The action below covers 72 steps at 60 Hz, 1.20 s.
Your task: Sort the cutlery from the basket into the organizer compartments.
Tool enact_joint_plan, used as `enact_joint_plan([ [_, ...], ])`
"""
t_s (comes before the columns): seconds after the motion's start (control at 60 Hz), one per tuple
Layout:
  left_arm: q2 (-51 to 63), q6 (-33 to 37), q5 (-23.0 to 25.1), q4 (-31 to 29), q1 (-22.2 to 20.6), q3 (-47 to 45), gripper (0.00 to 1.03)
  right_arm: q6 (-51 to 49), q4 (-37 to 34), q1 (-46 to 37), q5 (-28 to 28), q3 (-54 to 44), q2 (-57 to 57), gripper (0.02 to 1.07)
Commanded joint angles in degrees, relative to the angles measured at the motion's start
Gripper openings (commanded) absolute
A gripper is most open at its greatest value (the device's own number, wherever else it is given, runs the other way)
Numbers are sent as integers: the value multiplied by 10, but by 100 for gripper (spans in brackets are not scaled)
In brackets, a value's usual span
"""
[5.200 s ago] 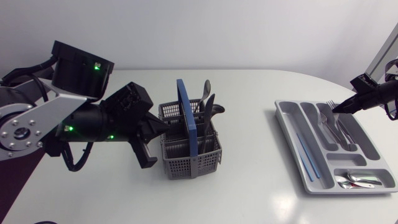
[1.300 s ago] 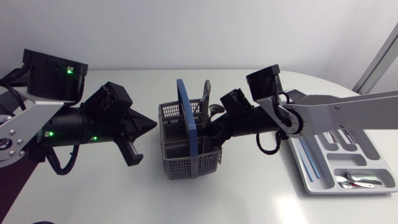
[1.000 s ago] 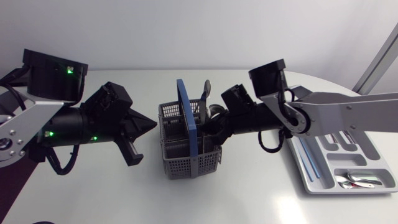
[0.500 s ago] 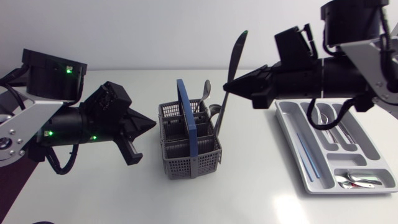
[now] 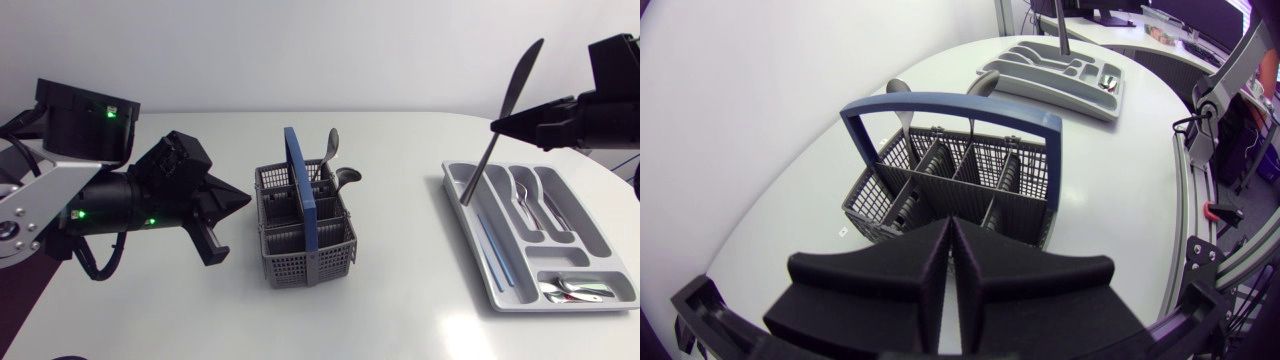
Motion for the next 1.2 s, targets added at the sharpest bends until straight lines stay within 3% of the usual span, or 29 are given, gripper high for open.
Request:
enact_joint_plan([
  [0.0, 8, 3, 4, -2, 0, -2, 6, -50, -14, -55, -5, -2, 28, 8],
  [0.3, 11, 0, 1, -9, -10, 9, 6, -156, -69, -239, 2, 97, 175, 8],
  [0.533, 12, 0, 0, -13, -12, 13, 6, -198, -110, -307, 63, 221, 309, 8],
  [1.183, 14, -1, -2, -14, -14, 14, 6, -217, -159, -321, 195, 351, 507, 8],
])
